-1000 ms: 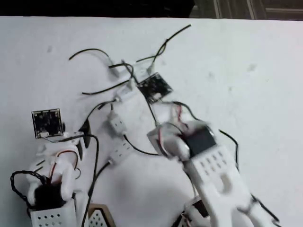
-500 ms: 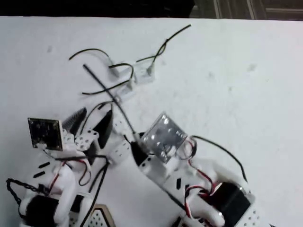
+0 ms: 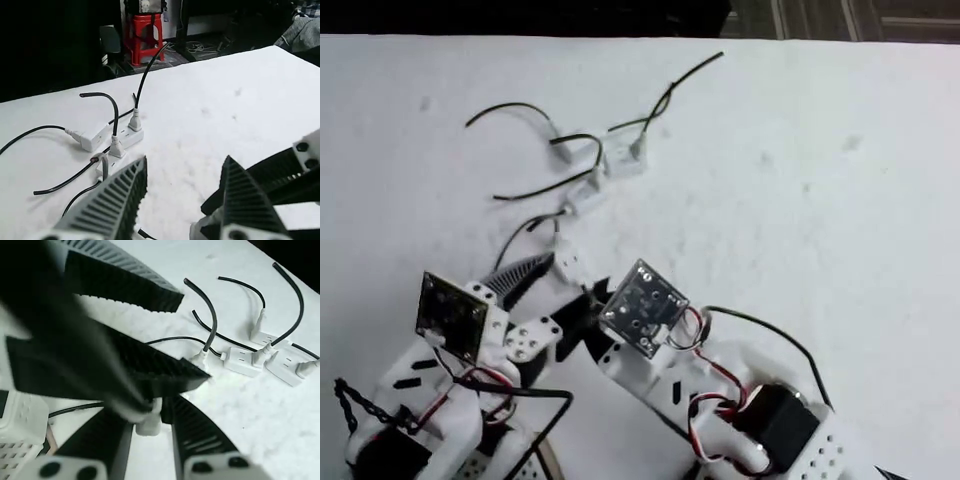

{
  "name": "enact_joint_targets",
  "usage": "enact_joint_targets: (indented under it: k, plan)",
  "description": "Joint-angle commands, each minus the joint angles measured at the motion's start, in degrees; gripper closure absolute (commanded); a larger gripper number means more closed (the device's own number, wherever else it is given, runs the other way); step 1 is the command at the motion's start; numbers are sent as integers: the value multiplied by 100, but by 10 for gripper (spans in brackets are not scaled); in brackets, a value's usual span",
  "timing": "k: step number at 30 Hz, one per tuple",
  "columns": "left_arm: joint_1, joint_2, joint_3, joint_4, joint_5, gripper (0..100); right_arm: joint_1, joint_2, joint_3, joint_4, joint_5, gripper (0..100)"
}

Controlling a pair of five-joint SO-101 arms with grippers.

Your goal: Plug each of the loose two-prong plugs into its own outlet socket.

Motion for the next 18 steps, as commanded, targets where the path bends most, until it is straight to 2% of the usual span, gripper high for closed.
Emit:
enact_joint_targets:
  k: [1,7,11,13,18]
  plan:
    - [154,13,-193,18,-158,759,-13,-4,-44,-136,35,982]
    - [479,13,-185,26,-809,759,4,734,-79,-145,-18,982]
    - [356,13,-193,149,-870,759,57,971,-79,-435,-167,982]
    - [-259,13,-220,149,-888,759,171,989,-70,-567,-167,982]
    - [-2686,13,-105,202,-870,759,558,1121,-44,-611,-158,982]
